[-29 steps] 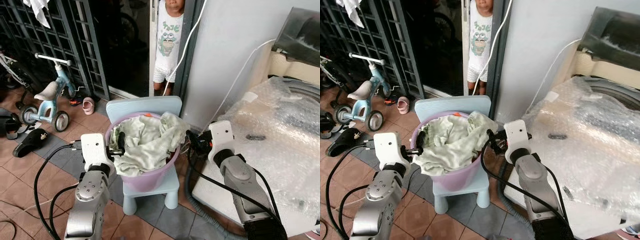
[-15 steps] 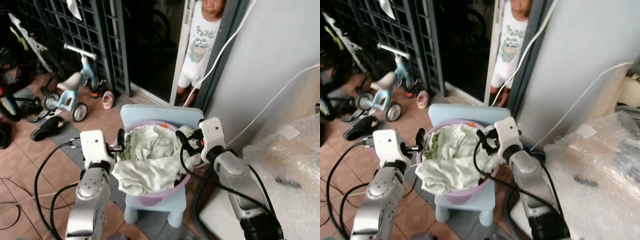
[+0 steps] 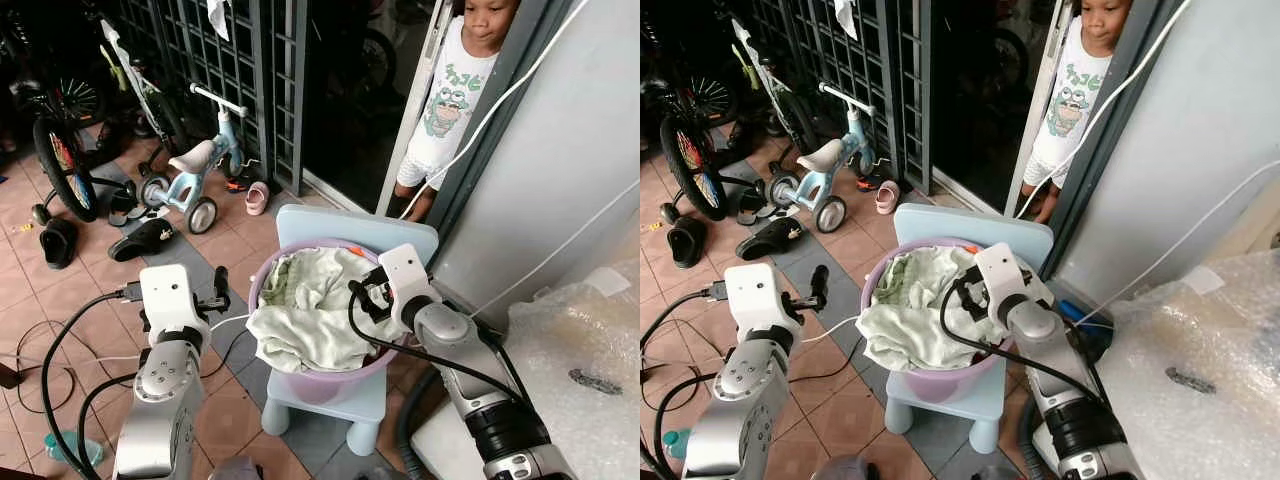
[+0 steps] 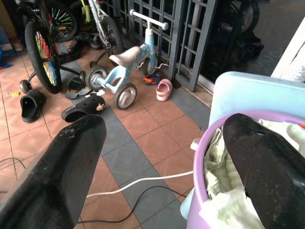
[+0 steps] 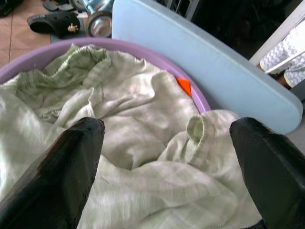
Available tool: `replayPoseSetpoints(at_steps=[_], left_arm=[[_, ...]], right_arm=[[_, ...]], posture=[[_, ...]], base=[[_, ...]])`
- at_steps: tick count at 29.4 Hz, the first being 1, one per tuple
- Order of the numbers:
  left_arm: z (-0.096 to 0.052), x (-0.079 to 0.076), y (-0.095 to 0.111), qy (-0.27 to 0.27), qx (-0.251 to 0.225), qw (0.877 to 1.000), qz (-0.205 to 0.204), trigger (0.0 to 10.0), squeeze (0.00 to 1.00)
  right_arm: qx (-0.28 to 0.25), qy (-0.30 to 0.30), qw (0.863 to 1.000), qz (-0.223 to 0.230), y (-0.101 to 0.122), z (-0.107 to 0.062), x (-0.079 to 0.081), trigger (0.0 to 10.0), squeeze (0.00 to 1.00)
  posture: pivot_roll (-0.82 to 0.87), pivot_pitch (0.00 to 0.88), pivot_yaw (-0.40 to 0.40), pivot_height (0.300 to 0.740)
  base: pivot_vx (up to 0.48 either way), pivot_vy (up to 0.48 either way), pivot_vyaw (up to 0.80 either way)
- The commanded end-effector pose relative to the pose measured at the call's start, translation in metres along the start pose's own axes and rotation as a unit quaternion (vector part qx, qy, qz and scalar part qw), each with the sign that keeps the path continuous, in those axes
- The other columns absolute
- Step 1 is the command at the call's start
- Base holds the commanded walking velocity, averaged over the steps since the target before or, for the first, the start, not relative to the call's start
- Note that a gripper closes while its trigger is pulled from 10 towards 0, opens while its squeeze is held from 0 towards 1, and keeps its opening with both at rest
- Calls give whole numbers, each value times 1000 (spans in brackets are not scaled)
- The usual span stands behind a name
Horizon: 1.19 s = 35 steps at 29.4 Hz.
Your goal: Clothes washing
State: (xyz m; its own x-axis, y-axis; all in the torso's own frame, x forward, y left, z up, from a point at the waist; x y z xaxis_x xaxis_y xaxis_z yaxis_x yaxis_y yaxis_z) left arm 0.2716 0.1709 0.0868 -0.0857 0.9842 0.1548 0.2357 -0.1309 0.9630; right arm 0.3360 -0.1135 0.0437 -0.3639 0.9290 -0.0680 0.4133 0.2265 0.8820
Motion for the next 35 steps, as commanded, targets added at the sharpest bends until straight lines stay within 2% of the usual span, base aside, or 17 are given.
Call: replayPoseSetpoints(at_steps=[1, 6, 12, 16, 20, 23, 24, 25, 35], left_arm=[[-5, 0, -1, -6, 3, 1000, 9, 10000, 0], [-23, 2, -15, -17, 31, 999, 7, 10000, 0], [-43, 3, -17, -31, 38, 999, 7, 10000, 0], [-52, 1, -16, -42, 42, 998, 5, 10000, 0], [-59, -5, -23, -60, 61, 996, 19, 10000, 0], [-60, -8, -25, -73, 70, 995, 25, 10000, 0], [-60, -9, -25, -76, 72, 994, 27, 10000, 0], [-61, -9, -25, -77, 73, 994, 27, 10000, 0], [-62, -12, -27, -80, 82, 993, 26, 10000, 0]], right_arm=[[29, -6, 1000, -4, -9, 2, -4, 10000, 0], [49, 16, 998, -32, -18, 12, 0, 10000, 0], [43, 27, 996, -79, -15, 22, 4, 10000, 0], [51, 33, 993, -105, -20, 26, 6, 10000, 0], [89, 30, 987, -134, -40, 27, 4, 10000, 0], [121, 36, 983, -133, -55, 26, 3, 10000, 0], [130, 40, 982, -134, -59, 25, 3, 6353, 0], [137, 46, 981, -130, -63, 25, 4, 0, 0], [135, 50, 983, -115, -68, 25, 7, 0, 0]], posture=[[108, 70, -48, 740], [124, 99, -58, 740], [165, 146, -75, 740], [176, 179, -81, 740], [170, 210, -79, 740], [161, 235, -72, 740], [161, 237, -71, 740], [162, 236, -70, 740], [153, 240, -80, 740]], base=[[0, 0, 0], [0, 0, 0], [0, 0, 0], [0, 0, 0], [0, 0, 0], [0, 0, 0], [0, 0, 0], [0, 0, 0], [0, 0, 0]])
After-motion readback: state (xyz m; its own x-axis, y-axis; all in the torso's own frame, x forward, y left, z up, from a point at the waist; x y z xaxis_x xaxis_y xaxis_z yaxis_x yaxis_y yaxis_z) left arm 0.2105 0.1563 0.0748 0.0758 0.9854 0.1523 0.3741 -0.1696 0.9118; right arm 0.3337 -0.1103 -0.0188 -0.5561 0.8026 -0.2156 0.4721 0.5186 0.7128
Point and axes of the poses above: a point about 5 cm out from each wrist's last joint towards the gripper, its own z axis pointing out of the wrist towards the gripper, its own y axis along the axis of the wrist's last joint, x = y × z, the point moved 4 cm from there along z, pointing out of the wrist towards the gripper, and after that the axes turned 8 degrees about z, right-handed, at the moved point
